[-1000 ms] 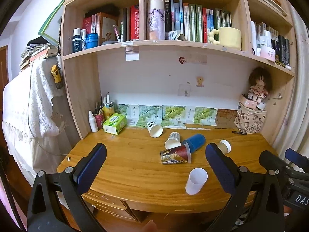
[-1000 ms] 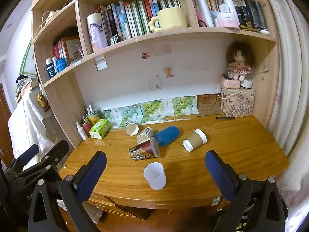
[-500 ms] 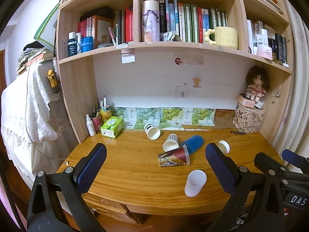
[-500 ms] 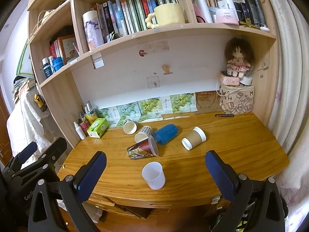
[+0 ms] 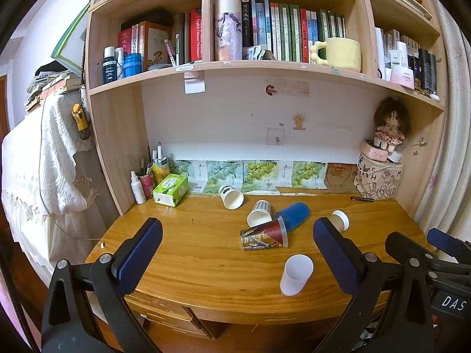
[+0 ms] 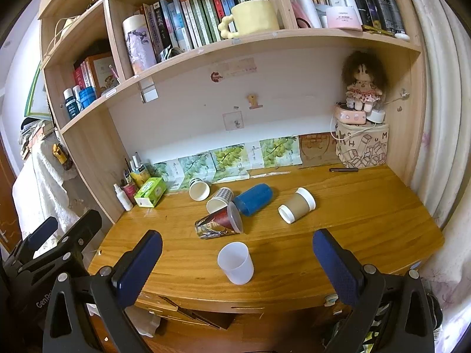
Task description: Flip cup upright
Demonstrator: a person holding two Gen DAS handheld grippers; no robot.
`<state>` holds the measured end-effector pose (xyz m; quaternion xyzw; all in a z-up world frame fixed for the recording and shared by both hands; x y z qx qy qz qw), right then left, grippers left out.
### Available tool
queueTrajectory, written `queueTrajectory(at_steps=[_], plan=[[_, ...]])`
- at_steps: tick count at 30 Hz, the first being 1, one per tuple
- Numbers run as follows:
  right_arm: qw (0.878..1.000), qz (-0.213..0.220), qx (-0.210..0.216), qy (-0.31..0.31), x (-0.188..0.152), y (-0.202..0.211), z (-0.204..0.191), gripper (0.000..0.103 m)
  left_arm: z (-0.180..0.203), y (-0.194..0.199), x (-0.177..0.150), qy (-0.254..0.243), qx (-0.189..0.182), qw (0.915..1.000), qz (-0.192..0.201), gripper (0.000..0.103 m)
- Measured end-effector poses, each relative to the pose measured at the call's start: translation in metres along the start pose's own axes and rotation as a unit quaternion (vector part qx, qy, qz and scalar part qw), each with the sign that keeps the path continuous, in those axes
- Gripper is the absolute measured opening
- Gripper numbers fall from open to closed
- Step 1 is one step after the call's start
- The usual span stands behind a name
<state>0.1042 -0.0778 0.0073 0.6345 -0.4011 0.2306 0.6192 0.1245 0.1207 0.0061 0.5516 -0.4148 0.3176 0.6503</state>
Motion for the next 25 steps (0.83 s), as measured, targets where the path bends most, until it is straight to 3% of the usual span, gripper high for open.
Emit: queueTrajectory(at_steps=[25], plan=[[1.0, -0.017, 0.018, -0.001, -0.005, 0.002, 0.011, 0.102, 0.012, 0.007, -0.01, 0.007, 0.008, 0.9998, -0.014, 0.102]])
Point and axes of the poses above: each gripper's, at about its wrist camera, not at the fingertips, and y roughly against the way its jaws point, z to its right, x to its top, the point moved 2 cm from there along -y, roughly the way its jaws point, and after that the axes turned 10 degrees about -x, right-handed, at the moved point
